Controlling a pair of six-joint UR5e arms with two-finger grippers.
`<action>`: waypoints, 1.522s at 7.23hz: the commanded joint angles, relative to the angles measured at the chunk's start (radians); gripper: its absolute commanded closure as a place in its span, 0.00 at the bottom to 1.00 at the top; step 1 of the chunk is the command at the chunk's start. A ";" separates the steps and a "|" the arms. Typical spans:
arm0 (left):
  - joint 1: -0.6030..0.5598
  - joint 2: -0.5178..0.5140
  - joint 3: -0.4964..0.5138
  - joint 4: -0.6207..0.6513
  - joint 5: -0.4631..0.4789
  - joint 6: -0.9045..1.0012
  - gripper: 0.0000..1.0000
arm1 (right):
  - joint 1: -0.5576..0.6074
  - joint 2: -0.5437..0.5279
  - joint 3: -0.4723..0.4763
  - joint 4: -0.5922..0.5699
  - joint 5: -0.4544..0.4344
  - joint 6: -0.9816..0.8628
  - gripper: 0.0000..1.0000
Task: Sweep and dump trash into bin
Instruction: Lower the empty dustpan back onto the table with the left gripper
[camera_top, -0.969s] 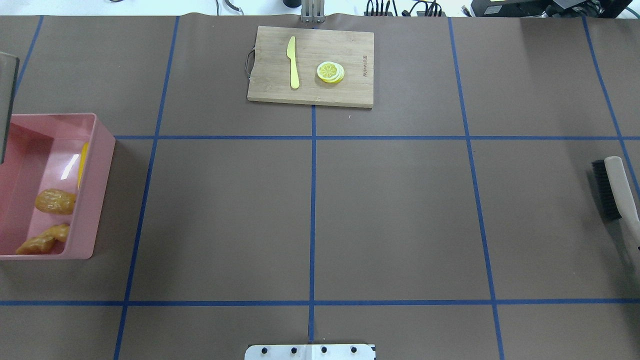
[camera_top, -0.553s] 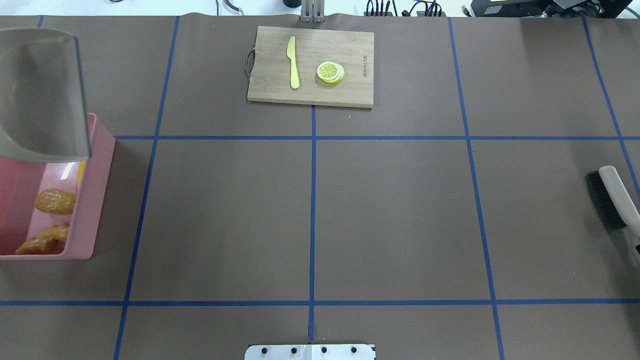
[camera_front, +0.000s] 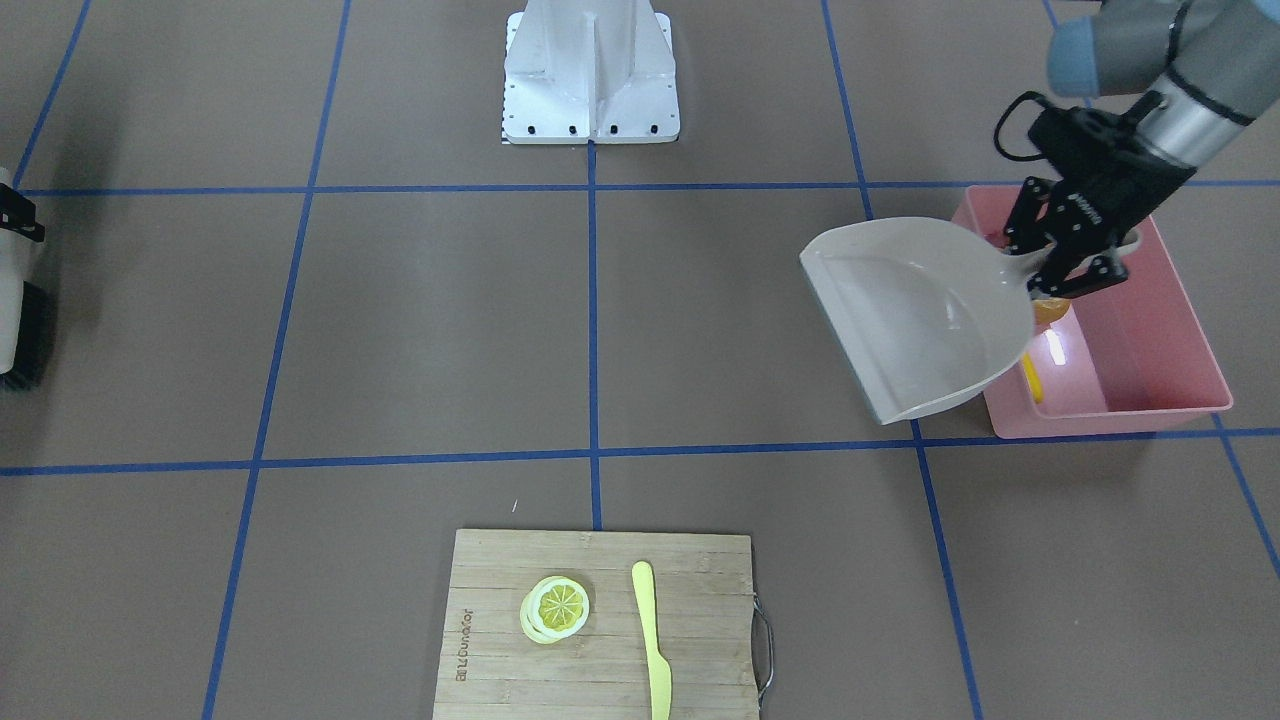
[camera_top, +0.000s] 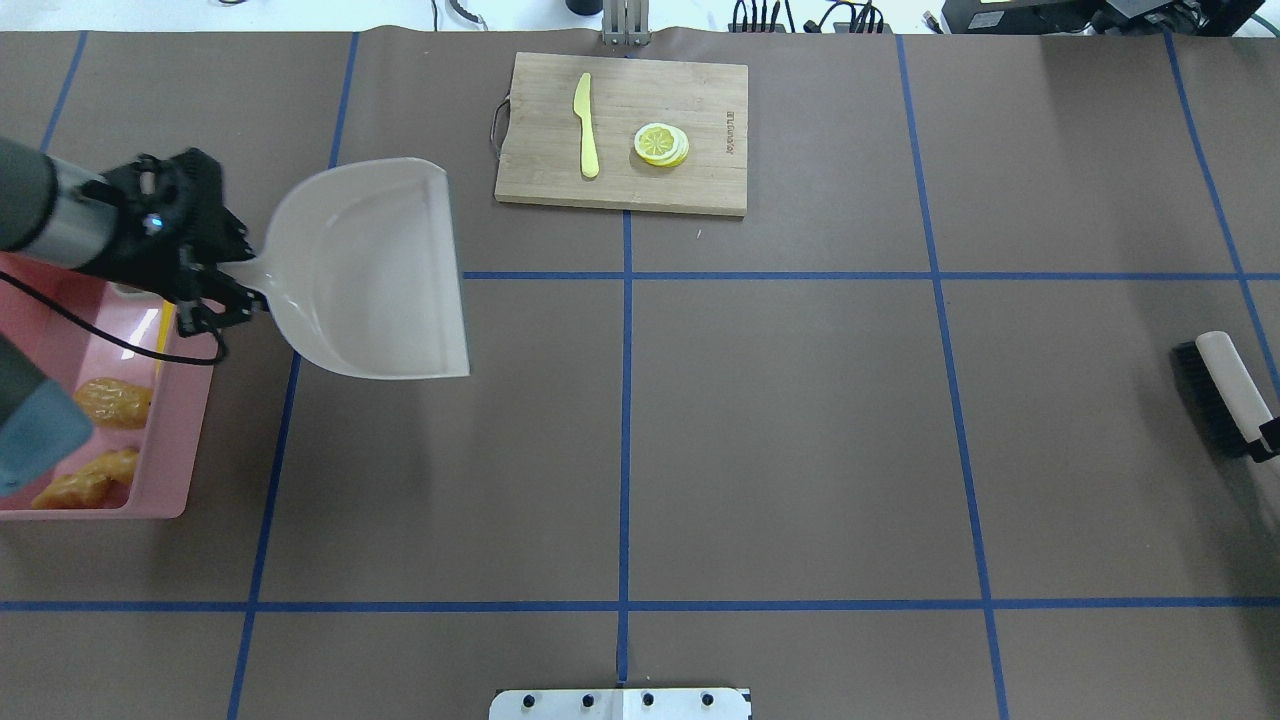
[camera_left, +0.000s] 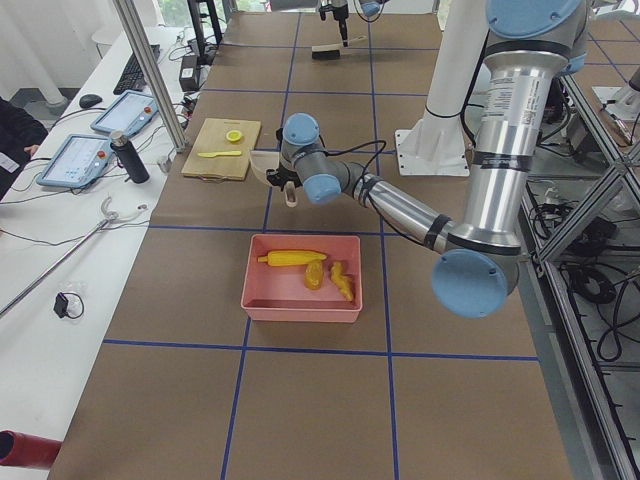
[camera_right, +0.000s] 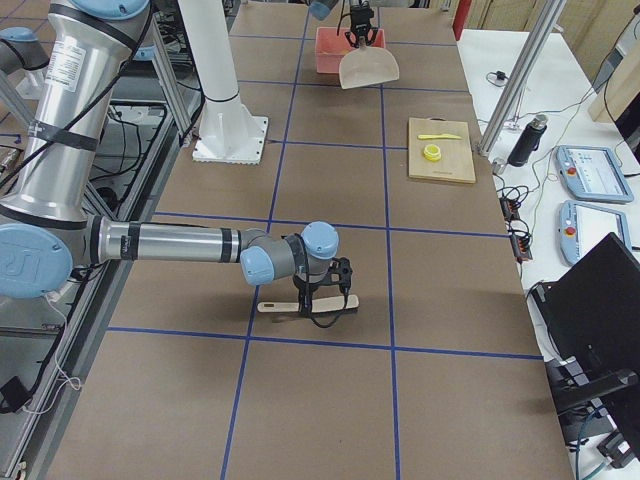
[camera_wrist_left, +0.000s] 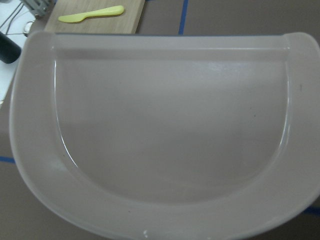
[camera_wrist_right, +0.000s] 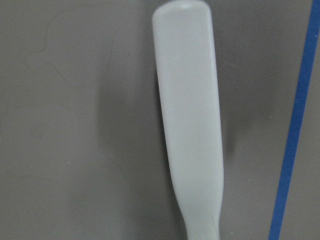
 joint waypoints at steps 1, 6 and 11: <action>0.172 -0.124 0.094 0.122 0.028 -0.011 1.00 | 0.076 0.091 -0.019 -0.066 -0.023 -0.041 0.00; 0.270 -0.233 0.160 0.123 0.134 -0.008 1.00 | 0.342 0.309 -0.184 -0.383 -0.059 -0.333 0.00; 0.274 -0.223 0.145 0.119 0.135 -0.001 0.02 | 0.366 0.257 -0.151 -0.377 -0.084 -0.322 0.00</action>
